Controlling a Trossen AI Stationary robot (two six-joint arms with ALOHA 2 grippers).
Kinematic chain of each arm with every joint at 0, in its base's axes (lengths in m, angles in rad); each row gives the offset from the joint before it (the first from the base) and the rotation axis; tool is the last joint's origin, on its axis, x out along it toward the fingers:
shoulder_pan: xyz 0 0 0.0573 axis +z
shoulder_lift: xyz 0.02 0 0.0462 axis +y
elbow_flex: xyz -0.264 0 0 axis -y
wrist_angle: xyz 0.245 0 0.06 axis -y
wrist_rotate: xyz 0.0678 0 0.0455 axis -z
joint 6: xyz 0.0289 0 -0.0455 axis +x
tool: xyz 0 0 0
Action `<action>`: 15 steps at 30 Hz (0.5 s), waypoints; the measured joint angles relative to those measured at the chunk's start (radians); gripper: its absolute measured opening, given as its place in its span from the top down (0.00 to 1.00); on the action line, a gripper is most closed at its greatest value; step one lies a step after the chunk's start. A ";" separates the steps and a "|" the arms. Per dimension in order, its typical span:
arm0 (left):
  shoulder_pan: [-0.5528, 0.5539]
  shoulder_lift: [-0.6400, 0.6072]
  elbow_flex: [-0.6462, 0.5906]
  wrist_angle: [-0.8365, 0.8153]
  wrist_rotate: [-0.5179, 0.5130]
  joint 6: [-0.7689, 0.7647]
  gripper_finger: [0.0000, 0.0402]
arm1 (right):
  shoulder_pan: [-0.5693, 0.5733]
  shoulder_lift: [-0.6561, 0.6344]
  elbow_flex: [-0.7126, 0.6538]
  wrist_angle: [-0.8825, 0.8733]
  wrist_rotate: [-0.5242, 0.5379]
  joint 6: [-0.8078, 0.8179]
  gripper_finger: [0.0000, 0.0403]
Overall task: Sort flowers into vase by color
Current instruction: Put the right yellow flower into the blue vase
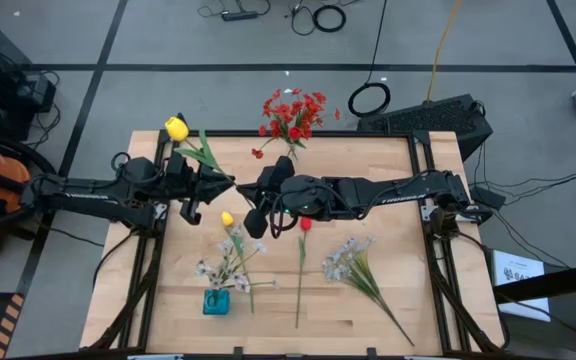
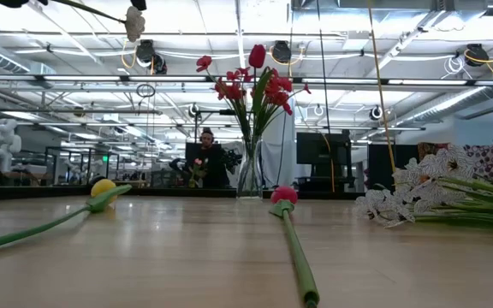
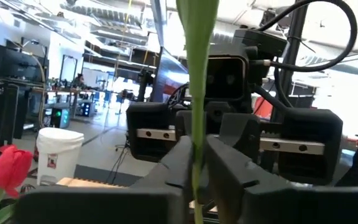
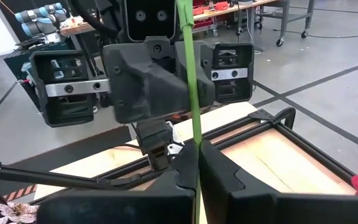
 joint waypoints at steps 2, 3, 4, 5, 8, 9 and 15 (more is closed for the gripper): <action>0.005 0.000 0.000 -0.001 0.003 0.000 0.96 | 0.000 0.000 0.000 0.000 0.000 0.000 1.00; 0.007 0.000 0.000 -0.002 0.003 0.000 0.97 | 0.000 0.000 0.000 0.000 0.000 0.000 1.00; 0.008 0.000 0.000 -0.002 0.004 0.000 0.97 | 0.000 0.000 0.000 0.000 0.000 0.000 1.00; 0.009 0.000 0.000 -0.002 0.004 0.000 0.98 | 0.000 0.000 0.000 0.000 0.000 0.001 1.00; 0.008 0.000 0.000 -0.002 0.004 -0.001 0.99 | 0.000 0.000 0.000 0.000 0.001 0.000 1.00; 0.008 0.000 0.000 -0.002 0.004 -0.003 0.99 | 0.000 0.000 0.000 0.000 0.002 0.002 1.00; 0.008 -0.001 0.000 -0.012 0.007 -0.003 0.99 | 0.000 -0.006 0.000 -0.044 0.001 0.031 0.93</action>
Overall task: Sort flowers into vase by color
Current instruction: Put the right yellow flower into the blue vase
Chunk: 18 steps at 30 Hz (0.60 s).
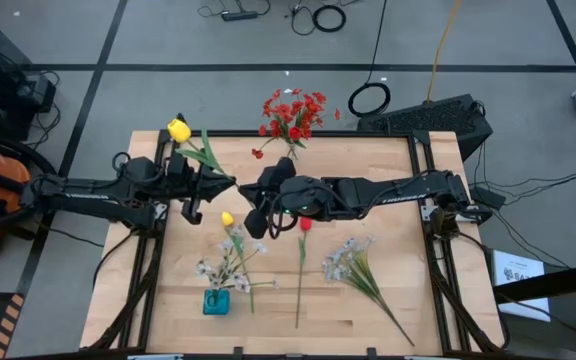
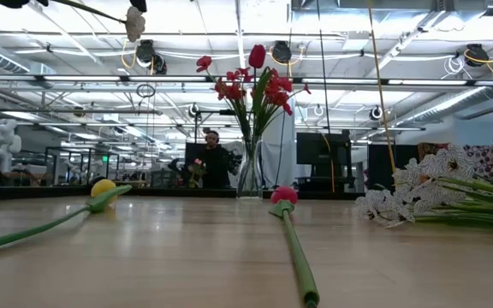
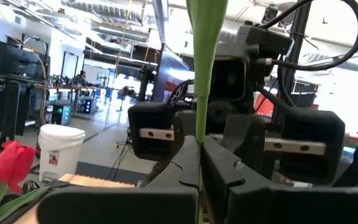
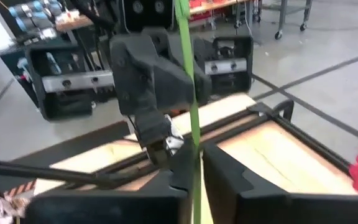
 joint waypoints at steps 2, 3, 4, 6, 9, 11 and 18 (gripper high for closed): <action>0.000 -0.008 0.000 -0.013 0.000 0.000 0.99 | 0.000 -0.005 -0.001 -0.039 0.000 0.020 0.87; 0.000 -0.014 0.000 -0.027 -0.004 0.000 0.99 | 0.000 -0.012 -0.001 -0.063 0.007 0.034 0.85; 0.000 -0.022 0.000 -0.043 -0.007 0.000 1.00 | 0.000 -0.023 -0.001 -0.106 0.011 0.046 0.82; 0.000 -0.037 0.001 -0.073 -0.016 0.000 1.00 | 0.000 -0.040 -0.002 -0.167 0.003 0.071 0.77; -0.003 -0.071 0.041 -0.197 -0.030 0.001 1.00 | 0.000 -0.079 -0.002 -0.310 -0.023 0.117 0.72; -0.010 -0.098 0.105 -0.337 -0.075 0.006 1.00 | 0.007 -0.104 -0.002 -0.420 -0.019 0.204 0.70; -0.101 -0.110 0.404 -0.819 -0.299 0.029 1.00 | 0.085 -0.155 -0.001 -0.801 0.080 0.486 0.73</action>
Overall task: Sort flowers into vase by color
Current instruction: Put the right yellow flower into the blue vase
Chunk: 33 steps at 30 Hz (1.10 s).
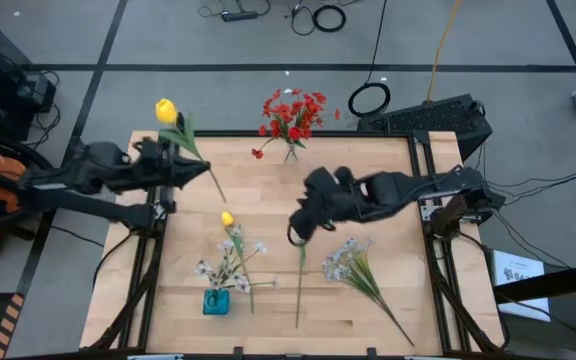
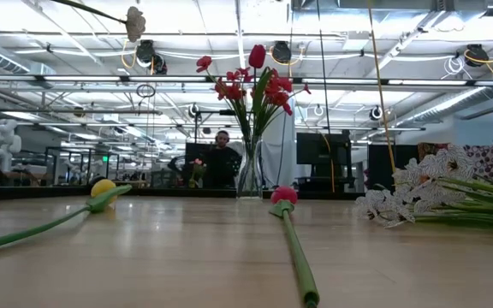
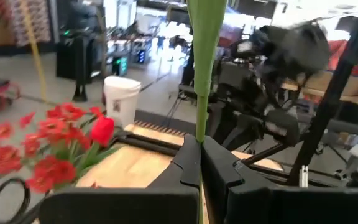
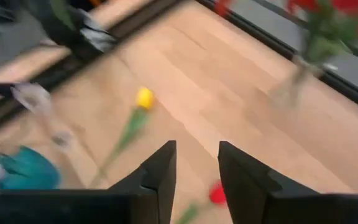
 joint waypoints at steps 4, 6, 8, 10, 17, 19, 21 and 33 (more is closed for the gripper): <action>-0.123 0.014 0.058 -0.089 -0.138 -0.096 1.00 | 0.097 0.001 -0.003 -0.198 0.086 0.178 0.76; -0.202 0.026 0.057 -0.082 -0.202 -0.119 1.00 | 0.147 0.000 -0.017 -0.258 0.105 0.258 0.77; -0.286 0.044 0.057 -0.066 -0.281 -0.135 1.00 | 0.200 0.002 -0.029 -0.319 0.113 0.339 0.77; -0.369 0.065 0.056 -0.048 -0.370 -0.150 1.00 | 0.249 0.003 -0.036 -0.384 0.114 0.421 0.78; -0.623 0.146 0.113 -0.026 -0.634 -0.157 1.00 | 0.369 0.004 -0.114 -0.430 0.117 0.587 0.78; -0.688 0.176 0.148 -0.028 -0.690 -0.157 1.00 | 0.390 0.002 -0.138 -0.430 0.118 0.622 0.78; -0.749 0.210 0.183 -0.034 -0.734 -0.156 1.00 | 0.406 0.002 -0.164 -0.426 0.110 0.655 0.78; -1.053 0.366 0.240 0.043 -0.969 -0.160 1.00 | 0.461 0.002 -0.199 -0.386 0.108 0.699 0.78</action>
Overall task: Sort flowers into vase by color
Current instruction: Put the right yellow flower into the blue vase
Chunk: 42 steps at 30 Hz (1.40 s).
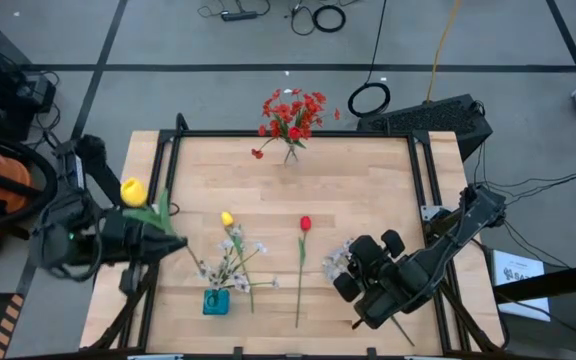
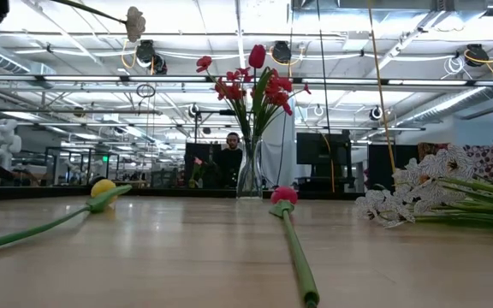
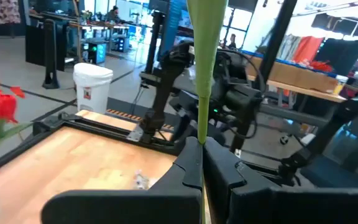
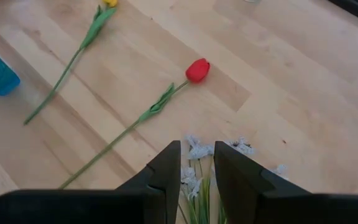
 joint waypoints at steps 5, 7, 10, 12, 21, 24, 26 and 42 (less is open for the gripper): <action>-0.073 0.076 0.000 0.036 -0.058 -0.014 1.00 | 0.002 0.000 0.000 0.016 0.003 -0.018 0.78; -0.090 0.111 0.000 0.034 -0.074 -0.032 1.00 | 0.002 0.000 0.000 0.037 0.009 -0.031 0.78; -0.110 0.178 0.000 0.023 -0.113 -0.052 1.00 | 0.002 0.000 0.000 0.075 0.026 -0.070 0.78; -0.120 0.227 -0.006 0.020 -0.147 -0.052 1.00 | 0.002 0.000 0.000 0.105 0.031 -0.093 0.78; -0.158 0.308 -0.095 -0.258 -0.232 -0.544 1.00 | 0.002 0.000 0.000 0.210 0.032 -0.179 0.78; -0.158 0.308 -0.144 -0.331 -0.251 -0.704 1.00 | 0.002 0.000 0.000 0.224 0.032 -0.184 0.78; -0.158 0.308 -0.176 -0.340 -0.253 -0.738 1.00 | 0.002 0.000 0.000 0.233 0.032 -0.184 0.78; -0.158 0.307 -0.362 -0.251 -0.191 -0.812 0.99 | -0.014 0.000 0.000 0.235 0.030 -0.181 0.78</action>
